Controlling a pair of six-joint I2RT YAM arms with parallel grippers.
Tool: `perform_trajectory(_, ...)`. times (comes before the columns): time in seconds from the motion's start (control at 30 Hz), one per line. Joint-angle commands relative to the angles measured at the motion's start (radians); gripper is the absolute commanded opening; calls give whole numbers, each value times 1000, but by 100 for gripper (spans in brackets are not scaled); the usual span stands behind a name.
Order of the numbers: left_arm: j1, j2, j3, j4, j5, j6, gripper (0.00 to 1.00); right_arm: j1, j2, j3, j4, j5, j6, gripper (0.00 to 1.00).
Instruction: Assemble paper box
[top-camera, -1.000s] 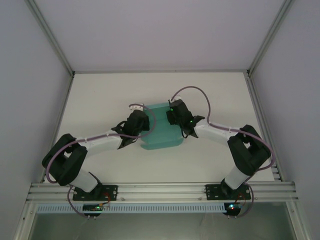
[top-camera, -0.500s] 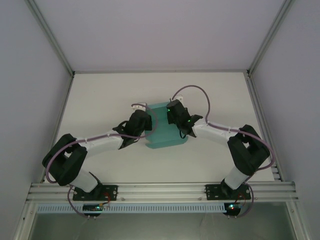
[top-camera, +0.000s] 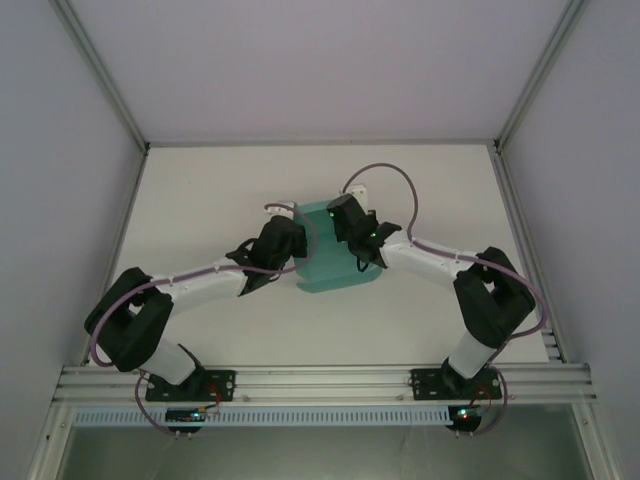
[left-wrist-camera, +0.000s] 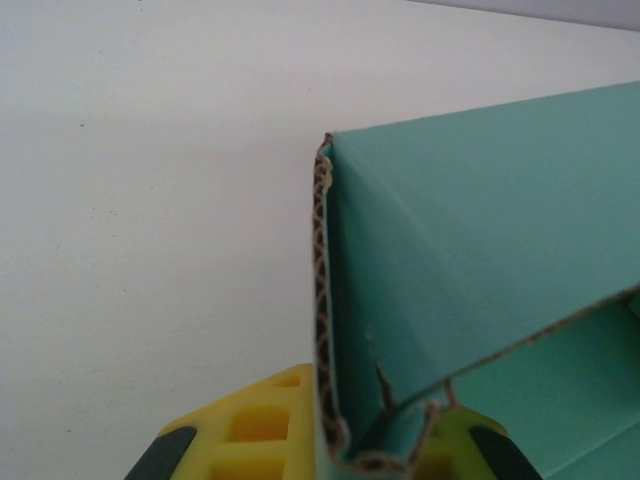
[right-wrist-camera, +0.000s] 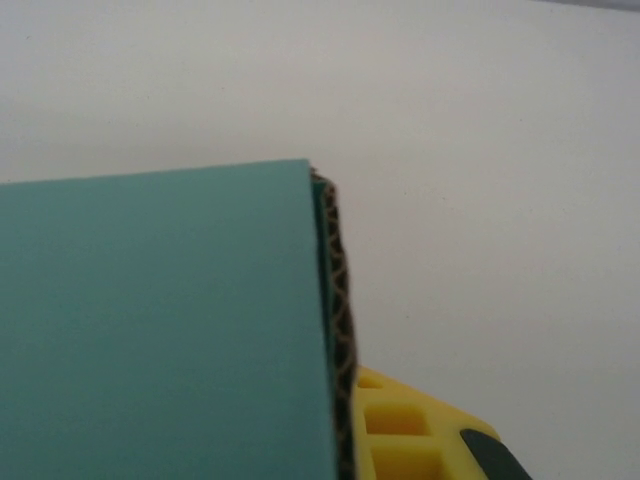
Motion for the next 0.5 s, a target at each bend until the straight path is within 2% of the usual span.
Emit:
perform_trajectory(0.0, 29, -7, 16, -99, -122, 13, 0, -54, -63, -89, 37, 93, -118, 22)
perform_trajectory(0.17, 29, 17, 55, -123, -96, 50, 0, -35, -199, -185, 160, -269, -249, 76)
perform_trajectory(0.27, 29, 26, 66, -124, -79, 71, 0, -18, -266, -198, 139, -393, -261, 93)
perform_trajectory(0.33, 33, 29, 76, -126, -61, 95, 0, -10, -318, -208, 126, -430, -261, 99)
perform_trajectory(0.47, 54, 36, 115, -167, -15, 151, 0, -8, -457, -281, 151, -486, -246, 99)
